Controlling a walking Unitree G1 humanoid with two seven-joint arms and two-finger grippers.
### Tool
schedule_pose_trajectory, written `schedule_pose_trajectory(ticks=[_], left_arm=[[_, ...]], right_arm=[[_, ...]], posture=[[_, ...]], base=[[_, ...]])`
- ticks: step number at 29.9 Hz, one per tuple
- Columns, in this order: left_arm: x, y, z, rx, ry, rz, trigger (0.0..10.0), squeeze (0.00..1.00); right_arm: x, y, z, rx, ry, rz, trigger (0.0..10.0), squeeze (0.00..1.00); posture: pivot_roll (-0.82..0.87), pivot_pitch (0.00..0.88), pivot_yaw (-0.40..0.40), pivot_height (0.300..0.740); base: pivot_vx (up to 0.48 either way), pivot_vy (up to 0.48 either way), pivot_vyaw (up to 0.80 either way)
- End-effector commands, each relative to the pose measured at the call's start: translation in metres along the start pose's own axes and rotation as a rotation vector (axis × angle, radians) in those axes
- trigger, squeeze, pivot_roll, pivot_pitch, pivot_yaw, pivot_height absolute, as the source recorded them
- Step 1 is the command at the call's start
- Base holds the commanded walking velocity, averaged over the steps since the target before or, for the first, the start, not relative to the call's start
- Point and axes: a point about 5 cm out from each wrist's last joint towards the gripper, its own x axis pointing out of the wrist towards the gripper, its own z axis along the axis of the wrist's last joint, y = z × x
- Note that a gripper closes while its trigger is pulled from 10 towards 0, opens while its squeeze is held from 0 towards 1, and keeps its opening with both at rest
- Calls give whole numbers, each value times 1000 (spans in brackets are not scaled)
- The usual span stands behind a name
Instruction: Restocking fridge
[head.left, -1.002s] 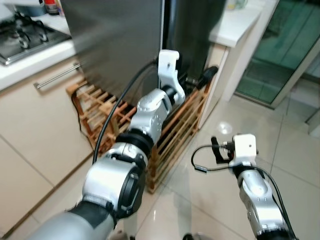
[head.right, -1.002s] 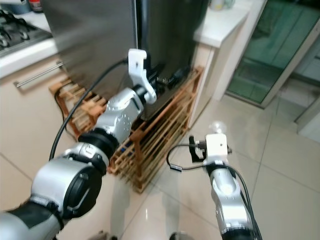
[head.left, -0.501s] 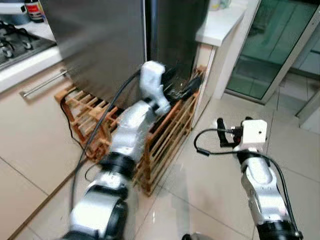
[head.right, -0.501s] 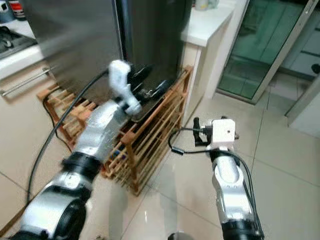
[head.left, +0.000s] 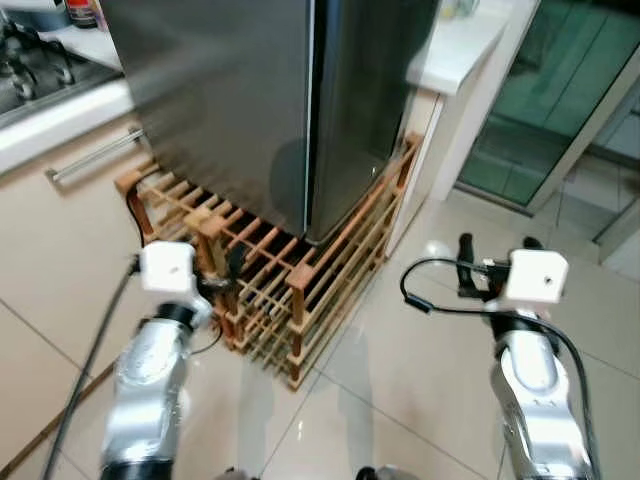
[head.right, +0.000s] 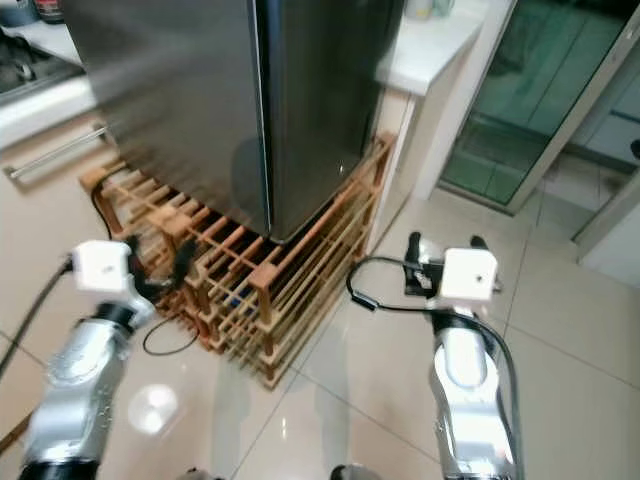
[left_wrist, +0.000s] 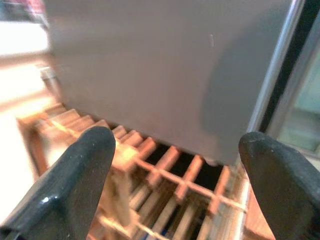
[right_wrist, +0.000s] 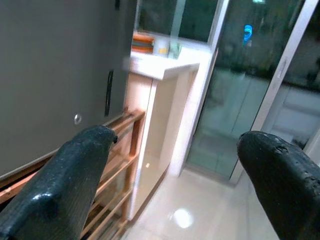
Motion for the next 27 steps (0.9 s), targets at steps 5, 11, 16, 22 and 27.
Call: schedule_pose_trajectory(ticks=[5, 11, 16, 22, 27], left_arm=[[-22, -27, -7, 102, 72, -128, 10000, 0], [2, -28, 20, -21, -9, -20, 10000, 0], [11, -19, 31, -7, -49, 14, 10000, 0], [26, -17, 43, -25, -90, 36, 10000, 0], [34, -14, 44, -26, -74, 52, 10000, 0]], right_arm=[[-24, 1, 2, 7, 55, 165, 10000, 0], [-9, 13, -1, 65, 88, 140, 10000, 0], [-4, 16, 1, 54, 82, 171, 10000, 0], [4, 23, -2, 38, 86, 207, 10000, 0], [9, 25, -3, 44, 95, 206, 10000, 0]], posture=[[-17, 0, -70, 740], [-20, 0, -61, 740], [-18, 0, -63, 740], [-34, 0, -51, 740], [-53, 0, -45, 740]], base=[[0, 0, 0], [211, -42, 0], [437, 0, 0], [459, 0, 0], [288, 0, 0]])
